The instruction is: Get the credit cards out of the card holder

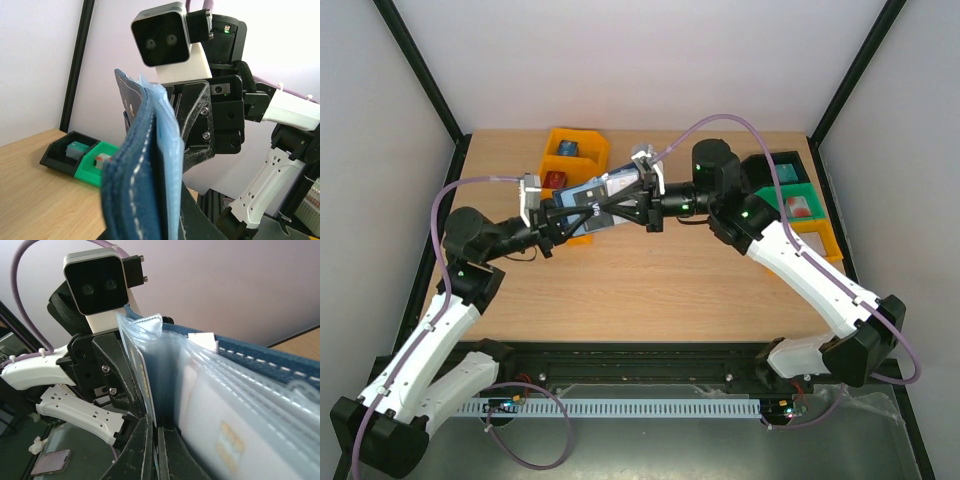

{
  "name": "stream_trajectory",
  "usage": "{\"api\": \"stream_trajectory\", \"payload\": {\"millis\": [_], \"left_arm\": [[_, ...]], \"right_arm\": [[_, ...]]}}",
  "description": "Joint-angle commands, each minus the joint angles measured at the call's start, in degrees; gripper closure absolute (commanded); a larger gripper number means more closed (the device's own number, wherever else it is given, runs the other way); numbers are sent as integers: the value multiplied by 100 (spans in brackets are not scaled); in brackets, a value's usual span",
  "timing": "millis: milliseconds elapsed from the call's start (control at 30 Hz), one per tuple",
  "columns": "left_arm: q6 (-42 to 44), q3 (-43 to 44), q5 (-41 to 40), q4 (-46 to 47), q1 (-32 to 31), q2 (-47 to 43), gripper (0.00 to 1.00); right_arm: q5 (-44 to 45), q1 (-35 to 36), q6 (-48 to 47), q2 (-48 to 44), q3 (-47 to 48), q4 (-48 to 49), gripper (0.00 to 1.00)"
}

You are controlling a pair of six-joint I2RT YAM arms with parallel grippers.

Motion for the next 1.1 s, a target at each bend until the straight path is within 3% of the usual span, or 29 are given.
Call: {"api": "stream_trajectory", "payload": {"millis": [0,500,767,867,933,1067], "left_arm": [[19,23,243,409,-100,-53,98],[-53,-98,227,445,-91,-202,81],[-32,-129,257,405,-91,-210,83],[-2,-136,201,432,-100,-196,97],[25,-130,161,419,-100,-187,98],[69,-116,169,384,-100,-218,98]], "right_arm": [[-288,48,203,-148,-140,581,98],[-311,-133,124,-361,-221,666,98],[-359,-302,19,-475,-210,410,98],[-532,-298,114,-407,-219,430,98],[-739,-306,28,-360,-209,302,98],[-498,-373,-433,-389,-184,-204,82]]}}
